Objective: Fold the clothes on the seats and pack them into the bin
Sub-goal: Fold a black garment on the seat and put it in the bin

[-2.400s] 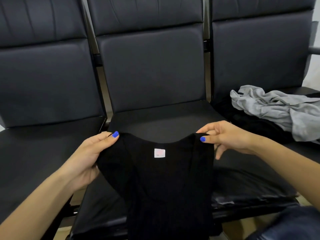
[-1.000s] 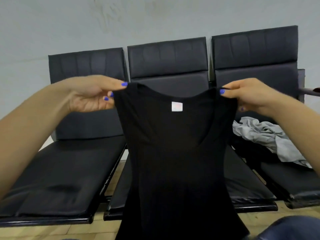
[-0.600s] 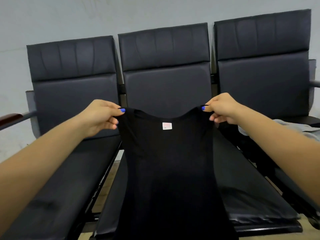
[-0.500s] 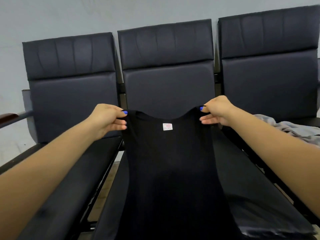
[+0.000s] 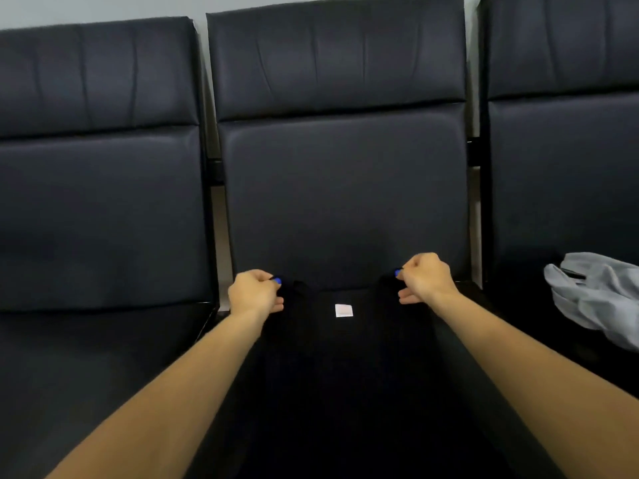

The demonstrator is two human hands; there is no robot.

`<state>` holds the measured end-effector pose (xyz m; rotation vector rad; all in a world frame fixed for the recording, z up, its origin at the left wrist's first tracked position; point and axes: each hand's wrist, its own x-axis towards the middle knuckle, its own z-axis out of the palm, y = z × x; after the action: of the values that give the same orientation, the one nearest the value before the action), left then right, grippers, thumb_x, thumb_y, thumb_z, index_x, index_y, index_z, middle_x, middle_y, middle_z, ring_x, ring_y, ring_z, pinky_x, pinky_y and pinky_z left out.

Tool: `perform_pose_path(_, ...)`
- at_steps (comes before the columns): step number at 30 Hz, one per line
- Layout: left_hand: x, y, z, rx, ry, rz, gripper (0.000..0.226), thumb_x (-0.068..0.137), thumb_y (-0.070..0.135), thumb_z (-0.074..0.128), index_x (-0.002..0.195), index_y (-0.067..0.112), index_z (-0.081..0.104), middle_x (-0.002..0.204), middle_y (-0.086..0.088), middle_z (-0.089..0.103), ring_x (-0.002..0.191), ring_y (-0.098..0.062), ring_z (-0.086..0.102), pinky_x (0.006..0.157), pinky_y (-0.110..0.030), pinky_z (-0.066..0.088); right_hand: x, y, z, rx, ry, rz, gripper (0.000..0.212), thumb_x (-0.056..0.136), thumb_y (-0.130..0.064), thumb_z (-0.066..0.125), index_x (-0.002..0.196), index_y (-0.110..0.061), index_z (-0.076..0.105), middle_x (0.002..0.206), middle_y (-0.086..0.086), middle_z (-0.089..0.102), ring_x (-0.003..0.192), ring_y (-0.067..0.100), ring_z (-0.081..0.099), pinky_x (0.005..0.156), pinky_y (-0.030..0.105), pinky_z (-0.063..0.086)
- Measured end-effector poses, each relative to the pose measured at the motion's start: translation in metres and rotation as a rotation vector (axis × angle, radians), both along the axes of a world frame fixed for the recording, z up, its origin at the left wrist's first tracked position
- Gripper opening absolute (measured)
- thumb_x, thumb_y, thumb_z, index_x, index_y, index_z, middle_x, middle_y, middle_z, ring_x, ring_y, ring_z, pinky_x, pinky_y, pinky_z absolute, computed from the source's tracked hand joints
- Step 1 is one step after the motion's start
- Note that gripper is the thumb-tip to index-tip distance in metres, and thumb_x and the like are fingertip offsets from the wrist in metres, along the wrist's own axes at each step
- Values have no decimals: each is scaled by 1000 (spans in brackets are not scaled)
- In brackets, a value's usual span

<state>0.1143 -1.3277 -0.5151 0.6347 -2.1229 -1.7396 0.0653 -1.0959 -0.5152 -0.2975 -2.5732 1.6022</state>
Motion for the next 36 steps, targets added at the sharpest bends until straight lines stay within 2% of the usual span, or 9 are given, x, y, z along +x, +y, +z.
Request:
perform_pose_path(6,-72,6,-42,-211,134,58,12,92,6,57,84,15,60,94,-11,66,87,-31,67,85,-44,55,-58,-4,-26,258,150,7,14,86,-9,53,76,-4,61,88,20,67,81,36,65,80,42,55)
perform_pose_path(9,-89,5,-58,-88,87,-28,17,90,-2,56,102,8,64,100,-8,64,87,-22,65,91,-41,53,-71,0,-35,366,150,80,18,89,-13,54,96,0,64,117,14,49,83,33,60,80,37,51)
perform_pose_path(12,-87,5,-68,-112,111,-83,42,86,-4,59,125,11,56,125,-1,53,102,-17,58,99,-32,46,-66,2,-45,483,157,168,38,89,-18,57,124,-10,46,118,6,28,86,27,48,79,30,39)
perform_pose_path(14,-69,5,-64,-209,114,-98,46,89,-1,57,133,13,51,129,4,50,112,-14,54,97,-22,39,-58,1,-50,564,214,243,46,89,-20,57,130,-12,38,120,7,28,87,28,49,79,31,37)
perform_pose_path(17,-27,0,-54,-276,77,-204,48,90,-3,54,134,14,53,135,0,54,128,-13,47,104,-23,35,-49,-1,-52,778,101,431,52,91,-30,57,136,-10,43,131,11,37,113,31,52,96,33,41)
perform_pose_path(22,80,-20,-36,-319,21,-415,48,88,-6,56,124,25,54,122,2,59,123,-10,50,106,-27,38,-18,-1,-29,769,-75,548,72,91,-29,60,151,-17,23,156,6,23,142,27,27,114,34,27)
perform_pose_path(26,166,-33,-27,-527,-169,-568,64,88,12,65,135,44,35,132,18,46,125,5,37,97,-6,30,29,8,-5,908,-155,609,60,92,-32,57,146,-16,36,149,6,40,135,25,38,109,32,34)
perform_pose_path(31,247,-9,-20,-714,-349,-724,65,98,23,51,151,30,13,154,12,22,143,-2,13,107,-9,14,128,28,7,989,-272,723,60,92,-43,54,144,-16,40,143,5,47,129,23,46,105,29,37)
perform_pose_path(36,279,26,-35,-767,-497,-837,62,104,28,34,152,16,-4,160,1,-3,146,-10,-6,113,-19,-2,230,48,-17,668,-118,644,33,95,-15,49,125,-20,62,118,-1,66,107,11,61,80,10,42)
